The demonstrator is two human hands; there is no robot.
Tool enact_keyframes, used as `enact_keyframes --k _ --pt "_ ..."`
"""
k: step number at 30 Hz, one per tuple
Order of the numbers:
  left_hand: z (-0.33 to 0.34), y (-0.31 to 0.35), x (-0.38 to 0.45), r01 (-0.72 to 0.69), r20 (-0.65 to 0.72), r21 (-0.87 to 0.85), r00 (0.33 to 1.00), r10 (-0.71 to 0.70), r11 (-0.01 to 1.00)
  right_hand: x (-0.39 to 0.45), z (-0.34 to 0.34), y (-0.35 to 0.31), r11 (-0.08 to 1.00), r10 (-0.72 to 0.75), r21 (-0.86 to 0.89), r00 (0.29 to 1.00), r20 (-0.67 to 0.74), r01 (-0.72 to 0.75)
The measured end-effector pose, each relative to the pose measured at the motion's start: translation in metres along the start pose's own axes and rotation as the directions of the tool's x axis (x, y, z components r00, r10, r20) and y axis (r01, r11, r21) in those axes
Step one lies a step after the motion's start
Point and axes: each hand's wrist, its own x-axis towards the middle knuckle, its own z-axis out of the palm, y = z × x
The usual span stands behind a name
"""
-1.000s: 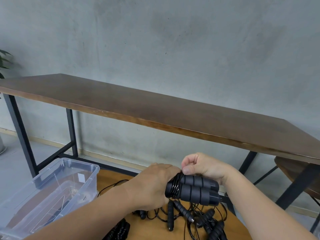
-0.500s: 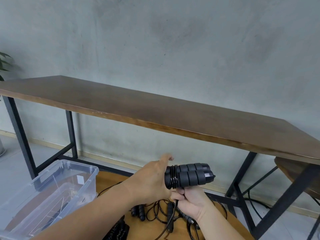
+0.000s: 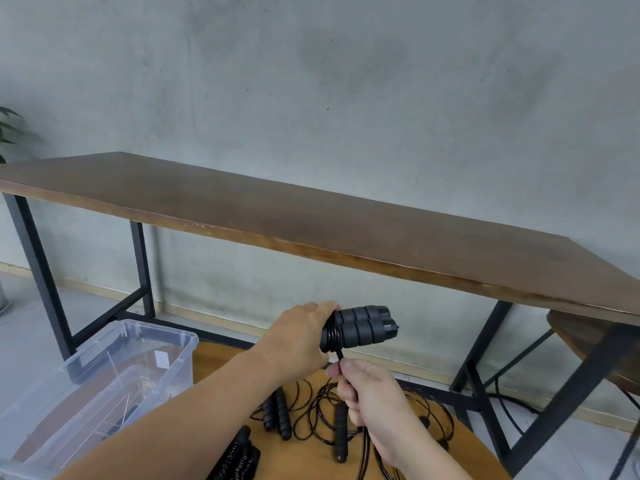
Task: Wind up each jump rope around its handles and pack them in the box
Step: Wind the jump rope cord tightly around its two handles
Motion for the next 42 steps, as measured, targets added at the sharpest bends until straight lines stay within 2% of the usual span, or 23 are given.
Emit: enact_keyframes --k 3,7,11,16,18,23,27,30,36,40,42 --pt "0.006 0.001 0.002 -0.022 0.017 0.164 1.0 0.019 0.986 -0.004 -0.003 -0.006 0.931 -0.071 -0.356 0.997 0.025 0.075" --pt "0.011 -0.001 0.001 -0.038 0.063 0.339 0.998 0.017 0.94 -0.008 -0.008 -0.017 0.652 -0.171 -0.733 0.98 0.104 0.192" --pt "0.013 0.0 -0.002 -0.058 0.082 0.432 0.996 0.025 0.9 -0.015 -0.013 -0.036 0.449 -0.203 -0.863 0.967 0.155 0.232" --pt "0.009 0.006 -0.007 -0.13 0.113 0.481 0.99 0.085 0.867 -0.019 -0.021 -0.066 0.31 -0.244 -0.915 0.952 0.185 0.257" --pt "0.007 0.009 -0.01 -0.166 0.137 0.466 0.984 0.114 0.869 -0.019 -0.025 -0.08 0.291 -0.259 -0.914 0.943 0.209 0.282" --pt "0.0 0.018 -0.019 -0.219 0.21 0.382 0.967 0.146 0.898 -0.004 -0.039 -0.099 0.401 -0.192 -0.852 0.94 0.281 0.337" --pt "-0.005 0.02 -0.023 -0.206 0.251 0.252 0.958 0.142 0.946 0.011 -0.048 -0.101 0.461 -0.172 -0.808 0.93 0.325 0.367" --pt "-0.011 0.021 -0.026 -0.193 0.232 0.145 0.96 0.157 0.97 0.021 -0.056 -0.101 0.578 -0.137 -0.73 0.925 0.355 0.365" --pt "-0.018 0.031 -0.036 -0.188 0.225 -0.088 0.953 0.203 0.978 0.034 -0.067 -0.093 0.778 -0.039 -0.565 0.917 0.396 0.277" --pt "-0.024 0.034 -0.035 -0.135 0.221 -0.121 0.962 0.159 0.983 0.041 -0.072 -0.078 0.925 -0.009 -0.341 0.905 0.425 0.17" --pt "-0.028 0.036 -0.034 -0.107 0.237 -0.165 0.961 0.145 0.98 0.045 -0.071 -0.07 0.961 -0.012 -0.241 0.893 0.45 0.134"
